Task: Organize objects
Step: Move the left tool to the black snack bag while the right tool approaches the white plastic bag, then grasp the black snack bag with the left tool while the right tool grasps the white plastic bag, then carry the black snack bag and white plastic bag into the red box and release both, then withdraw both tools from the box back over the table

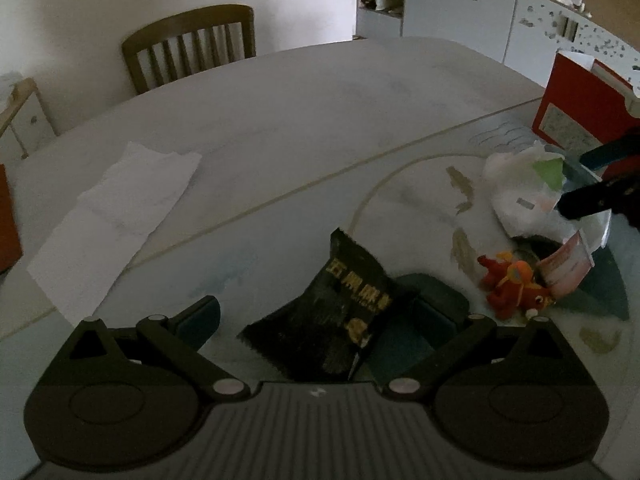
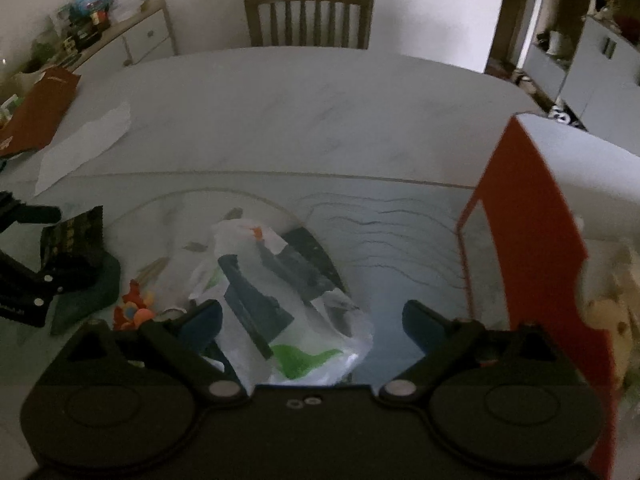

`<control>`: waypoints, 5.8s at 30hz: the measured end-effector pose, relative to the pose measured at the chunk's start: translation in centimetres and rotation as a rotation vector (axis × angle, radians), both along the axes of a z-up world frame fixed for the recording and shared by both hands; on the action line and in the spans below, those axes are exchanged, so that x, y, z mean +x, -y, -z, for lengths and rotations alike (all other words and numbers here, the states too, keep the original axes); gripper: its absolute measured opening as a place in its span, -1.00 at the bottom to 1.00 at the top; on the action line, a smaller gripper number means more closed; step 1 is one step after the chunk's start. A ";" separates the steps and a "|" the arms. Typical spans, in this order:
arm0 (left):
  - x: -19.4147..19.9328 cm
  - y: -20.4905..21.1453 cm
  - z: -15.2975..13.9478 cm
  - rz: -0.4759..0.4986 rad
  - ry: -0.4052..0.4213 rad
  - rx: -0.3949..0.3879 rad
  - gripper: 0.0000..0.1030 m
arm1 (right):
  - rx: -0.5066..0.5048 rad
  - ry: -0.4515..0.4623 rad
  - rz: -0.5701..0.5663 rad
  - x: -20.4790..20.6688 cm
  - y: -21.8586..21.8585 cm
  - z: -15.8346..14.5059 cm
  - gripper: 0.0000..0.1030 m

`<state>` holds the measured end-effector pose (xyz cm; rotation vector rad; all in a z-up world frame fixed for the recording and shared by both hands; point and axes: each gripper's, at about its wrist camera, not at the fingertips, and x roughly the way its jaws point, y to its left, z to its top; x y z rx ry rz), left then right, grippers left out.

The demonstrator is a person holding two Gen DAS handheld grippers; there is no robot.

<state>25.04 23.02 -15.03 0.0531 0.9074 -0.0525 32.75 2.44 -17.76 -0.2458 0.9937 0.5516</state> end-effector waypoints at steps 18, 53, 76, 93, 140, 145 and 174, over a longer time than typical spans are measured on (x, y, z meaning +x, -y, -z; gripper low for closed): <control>0.0 1.1 -0.4 -0.012 0.011 -0.006 0.52 | -0.018 -0.016 -0.068 0.1 -1.7 0.9 0.27; -3.0 6.9 -6.3 -0.114 -0.030 -0.083 -0.33 | 0.142 0.047 0.094 -6.3 7.9 -7.8 -0.24; -1.9 14.2 -11.6 -0.056 0.031 -0.150 -0.33 | 0.177 0.107 0.203 -5.4 17.2 -10.8 -0.24; 4.7 29.5 -13.5 0.189 0.034 -0.121 -0.33 | 0.140 0.132 0.344 -1.1 27.0 -9.4 -0.24; 13.2 38.5 -7.9 0.202 -0.074 0.084 0.11 | 0.012 0.102 0.244 4.2 28.7 -4.7 0.37; 12.2 38.4 -8.9 0.198 -0.039 0.063 0.15 | 0.017 0.125 0.237 3.3 29.3 -5.7 0.44; 3.6 31.9 -14.9 0.188 0.108 -0.134 0.33 | 0.124 0.229 0.212 -4.9 25.0 -12.2 0.66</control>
